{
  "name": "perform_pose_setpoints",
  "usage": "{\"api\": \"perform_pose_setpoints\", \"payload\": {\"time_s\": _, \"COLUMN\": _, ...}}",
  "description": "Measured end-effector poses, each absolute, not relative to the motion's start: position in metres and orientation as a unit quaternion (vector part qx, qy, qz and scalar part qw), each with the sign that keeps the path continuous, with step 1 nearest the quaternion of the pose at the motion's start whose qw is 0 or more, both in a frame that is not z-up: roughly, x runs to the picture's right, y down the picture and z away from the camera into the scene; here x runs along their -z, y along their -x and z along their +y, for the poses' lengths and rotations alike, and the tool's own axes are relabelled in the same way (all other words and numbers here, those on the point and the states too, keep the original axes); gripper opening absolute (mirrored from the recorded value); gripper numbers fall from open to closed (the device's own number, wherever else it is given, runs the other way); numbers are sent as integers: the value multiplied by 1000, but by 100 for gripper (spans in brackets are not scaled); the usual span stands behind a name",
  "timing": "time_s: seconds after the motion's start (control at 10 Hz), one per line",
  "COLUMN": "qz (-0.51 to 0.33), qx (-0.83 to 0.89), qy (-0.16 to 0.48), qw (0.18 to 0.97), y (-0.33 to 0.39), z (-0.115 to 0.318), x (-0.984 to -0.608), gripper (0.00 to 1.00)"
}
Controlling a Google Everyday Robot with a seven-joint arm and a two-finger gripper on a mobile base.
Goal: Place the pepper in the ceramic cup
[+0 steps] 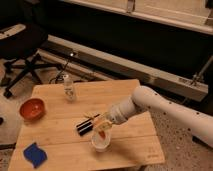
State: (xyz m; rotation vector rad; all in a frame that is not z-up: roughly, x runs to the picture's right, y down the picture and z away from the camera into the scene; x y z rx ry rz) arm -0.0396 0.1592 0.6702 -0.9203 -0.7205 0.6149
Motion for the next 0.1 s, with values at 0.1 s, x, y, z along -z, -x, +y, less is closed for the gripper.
{"api": "perform_pose_setpoints", "payload": {"time_s": 0.1, "qz": -335, "qx": -286, "qy": 427, "qw": 790, "y": 40, "z": 159, "x": -670, "gripper": 80}}
